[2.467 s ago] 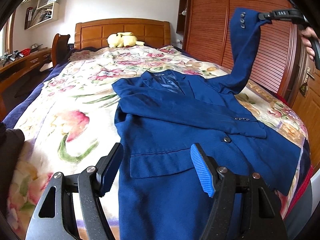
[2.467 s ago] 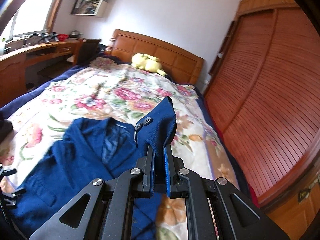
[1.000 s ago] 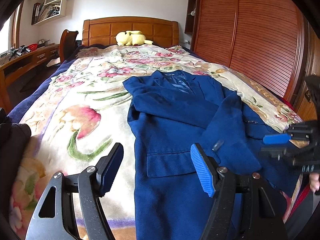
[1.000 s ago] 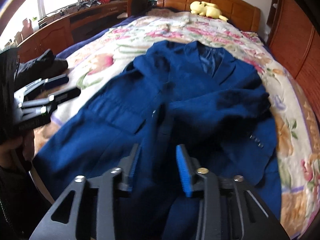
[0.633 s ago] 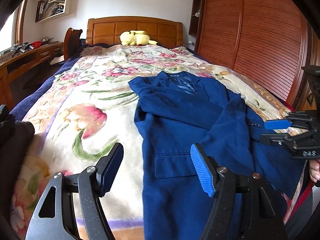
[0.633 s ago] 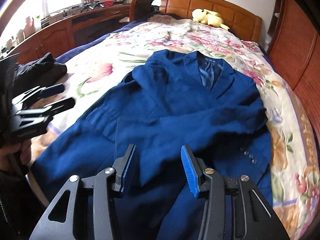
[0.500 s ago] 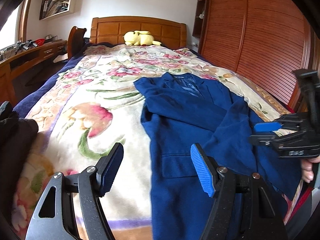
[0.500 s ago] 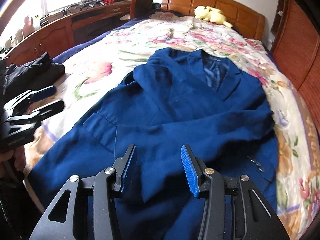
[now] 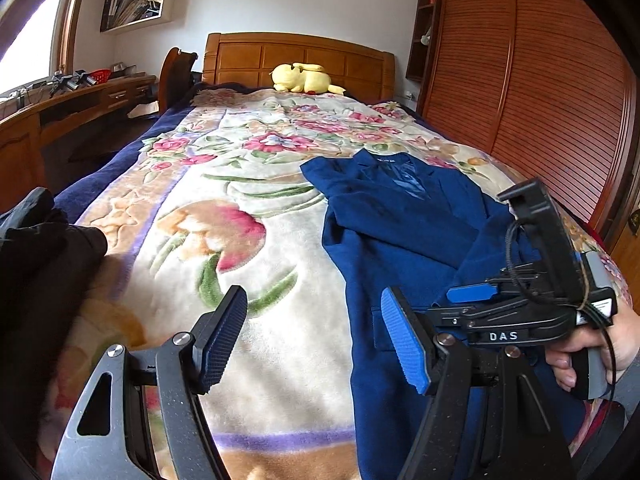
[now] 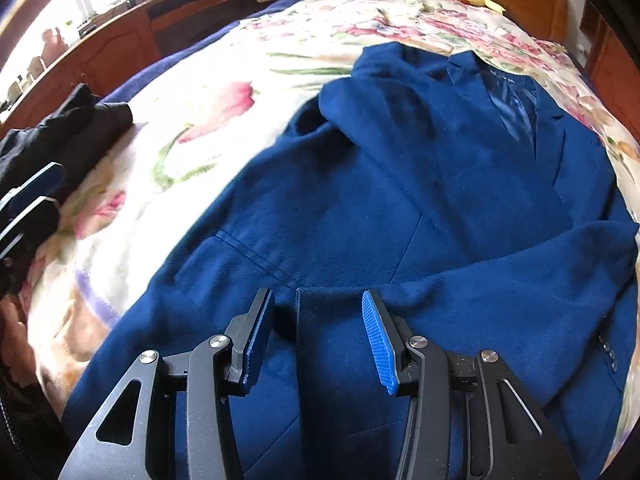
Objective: Fold large clothes
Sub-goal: 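Grasp the jacket side edge with the right tool, then fold the held side edge toward the jacket center and open the right tool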
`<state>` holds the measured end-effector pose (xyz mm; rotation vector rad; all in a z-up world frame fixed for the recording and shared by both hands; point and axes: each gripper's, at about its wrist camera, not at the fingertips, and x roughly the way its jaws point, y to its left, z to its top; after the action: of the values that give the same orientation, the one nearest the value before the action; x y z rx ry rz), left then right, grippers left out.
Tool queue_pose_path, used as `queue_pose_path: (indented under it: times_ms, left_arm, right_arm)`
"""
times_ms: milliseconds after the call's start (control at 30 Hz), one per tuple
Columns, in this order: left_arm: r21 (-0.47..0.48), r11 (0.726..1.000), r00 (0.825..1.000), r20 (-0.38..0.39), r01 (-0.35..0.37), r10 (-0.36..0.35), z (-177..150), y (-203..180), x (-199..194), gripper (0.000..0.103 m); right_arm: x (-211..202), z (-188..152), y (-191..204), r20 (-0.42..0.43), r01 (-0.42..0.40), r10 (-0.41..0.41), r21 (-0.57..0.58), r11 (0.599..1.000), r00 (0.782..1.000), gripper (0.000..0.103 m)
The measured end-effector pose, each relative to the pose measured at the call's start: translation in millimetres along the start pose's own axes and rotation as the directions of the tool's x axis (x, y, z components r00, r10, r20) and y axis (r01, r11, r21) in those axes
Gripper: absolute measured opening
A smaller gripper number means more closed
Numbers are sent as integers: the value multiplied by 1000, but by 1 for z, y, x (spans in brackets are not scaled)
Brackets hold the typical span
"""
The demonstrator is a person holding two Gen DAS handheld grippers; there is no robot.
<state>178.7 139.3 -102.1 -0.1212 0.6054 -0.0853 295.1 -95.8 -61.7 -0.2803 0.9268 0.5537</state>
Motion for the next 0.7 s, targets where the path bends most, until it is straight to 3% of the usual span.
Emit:
queue_pose_path:
  times_ms: [67,100,267,433,533,700]
  left_arm:
    - [5,1000,1000,0,-1,1,0,0,0,71]
    - [8,1000,1000,0,-1,1,0,-1,0,70]
    - [17,1000,1000,0,7,-7,0,-6,0,71]
    - [39,999,1000,2,20,-20,1,-16,0,71]
    - [56,998,1000,-1,28,-28,1,-24,1,71]
    - [84,995,999,-7,47,-47,0,-38,2,71]
  right_arm:
    - [5,2,-1,5,8,-8,-17,1000,1000,11]
    - [2,2,-1,24,12,-12,-29,1000,1000,9]
    - [-47,-14,-7,168,7,-8,11,1000,986,7]
    - [-106,-59,-16,287,48,-67,73,996,956,7]
    - [-130,-93,-26,299,77,-108,114,990,948,7]
    - [-140,-141,-28,248,116,-148,139,983,957,6]
